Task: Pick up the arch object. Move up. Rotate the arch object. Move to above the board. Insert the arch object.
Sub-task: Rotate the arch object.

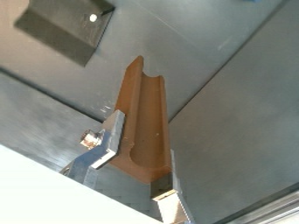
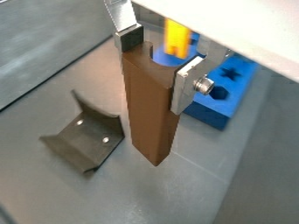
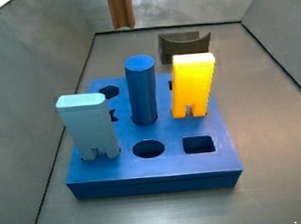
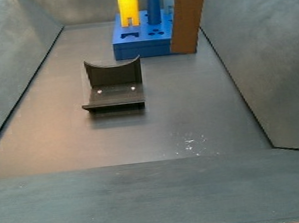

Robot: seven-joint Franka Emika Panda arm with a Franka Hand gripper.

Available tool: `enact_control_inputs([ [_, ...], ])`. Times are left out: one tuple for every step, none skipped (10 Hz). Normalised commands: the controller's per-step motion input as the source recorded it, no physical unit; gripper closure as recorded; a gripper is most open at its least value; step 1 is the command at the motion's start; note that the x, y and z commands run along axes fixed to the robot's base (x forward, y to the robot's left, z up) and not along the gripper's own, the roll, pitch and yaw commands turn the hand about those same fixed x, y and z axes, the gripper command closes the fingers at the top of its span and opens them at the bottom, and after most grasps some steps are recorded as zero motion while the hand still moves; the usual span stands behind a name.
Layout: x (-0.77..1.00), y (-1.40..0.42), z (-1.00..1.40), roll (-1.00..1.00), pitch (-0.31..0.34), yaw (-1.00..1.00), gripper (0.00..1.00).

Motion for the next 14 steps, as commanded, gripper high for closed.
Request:
enact_control_inputs([
  [0.02, 0.03, 0.01, -0.01, 0.1, -1.0, 1.0],
  [0.03, 0.03, 0.01, -0.01, 0.105, -1.0, 1.0],
  [0.03, 0.02, 0.01, -0.01, 0.115, -1.0, 1.0],
  [0.04, 0.02, 0.02, -0.01, 0.132, -1.0, 1.0],
  [0.04, 0.02, 0.02, -0.02, 0.148, -1.0, 1.0],
  [0.04, 0.02, 0.02, -0.02, 0.166, -1.0, 1.0],
  [0.05, 0.02, 0.01, -0.02, 0.195, -1.0, 1.0],
  [0.05, 0.02, 0.01, -0.02, 0.193, -0.82, 1.0],
  [0.06, 0.02, 0.02, -0.02, 0.172, -0.56, 1.0],
  [0.06, 0.02, 0.01, -0.01, 0.147, -0.35, 1.0],
  [0.11, -0.08, 0.0, 0.0, 0.018, -1.0, 1.0],
  [0.11, -0.08, 0.0, 0.0, 0.016, -1.0, 1.0],
  [0.09, -0.03, -0.01, 0.0, 0.018, -1.0, 1.0],
  [0.08, -0.02, -0.02, 0.0, 0.019, -1.0, 1.0],
])
